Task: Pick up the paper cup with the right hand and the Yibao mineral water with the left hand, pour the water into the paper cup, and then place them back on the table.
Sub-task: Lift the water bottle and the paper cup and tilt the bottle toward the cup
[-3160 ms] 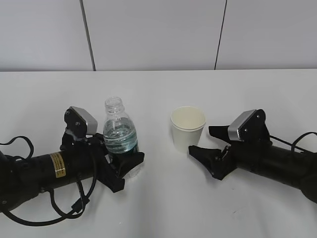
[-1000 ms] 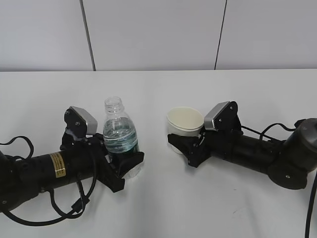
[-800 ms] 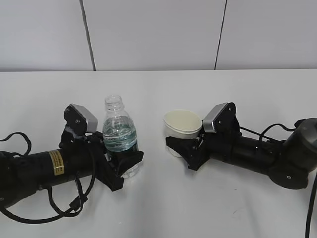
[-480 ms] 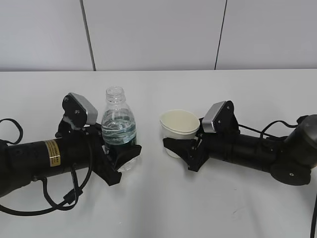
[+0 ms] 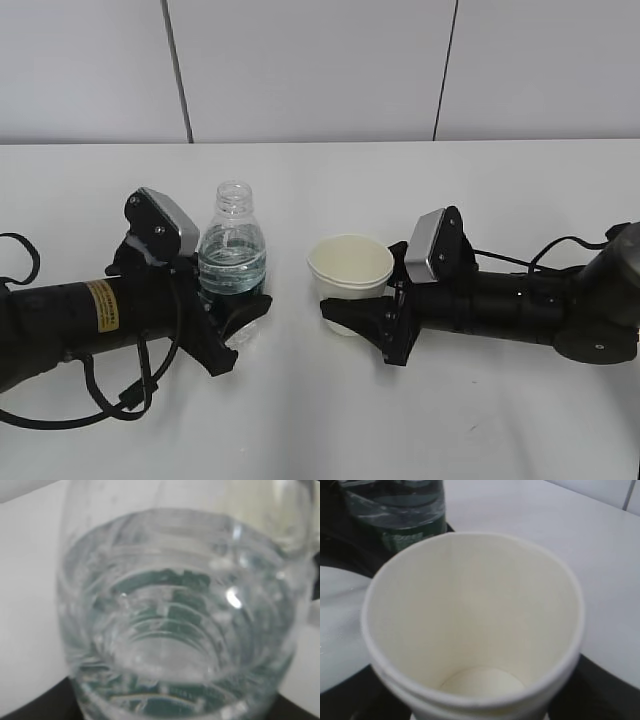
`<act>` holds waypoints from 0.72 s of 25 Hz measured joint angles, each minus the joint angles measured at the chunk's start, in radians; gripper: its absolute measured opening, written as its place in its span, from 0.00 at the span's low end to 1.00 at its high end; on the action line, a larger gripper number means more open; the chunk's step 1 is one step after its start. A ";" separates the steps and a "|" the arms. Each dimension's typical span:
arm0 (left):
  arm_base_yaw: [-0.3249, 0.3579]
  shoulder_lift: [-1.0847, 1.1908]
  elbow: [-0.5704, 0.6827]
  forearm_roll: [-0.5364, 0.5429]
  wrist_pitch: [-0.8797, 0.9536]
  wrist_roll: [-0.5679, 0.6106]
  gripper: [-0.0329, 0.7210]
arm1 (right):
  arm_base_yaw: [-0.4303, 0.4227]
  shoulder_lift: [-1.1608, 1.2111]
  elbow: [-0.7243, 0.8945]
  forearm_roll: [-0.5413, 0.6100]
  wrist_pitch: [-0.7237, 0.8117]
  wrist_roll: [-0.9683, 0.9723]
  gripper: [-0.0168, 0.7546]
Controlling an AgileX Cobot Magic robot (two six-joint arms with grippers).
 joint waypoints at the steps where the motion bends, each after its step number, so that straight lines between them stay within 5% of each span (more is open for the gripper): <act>1: 0.004 -0.002 0.000 -0.013 0.001 0.023 0.55 | 0.000 0.000 0.000 -0.022 0.000 0.006 0.71; 18: 0.046 -0.018 0.000 -0.143 -0.026 0.325 0.55 | 0.036 -0.002 -0.004 -0.087 -0.004 0.048 0.71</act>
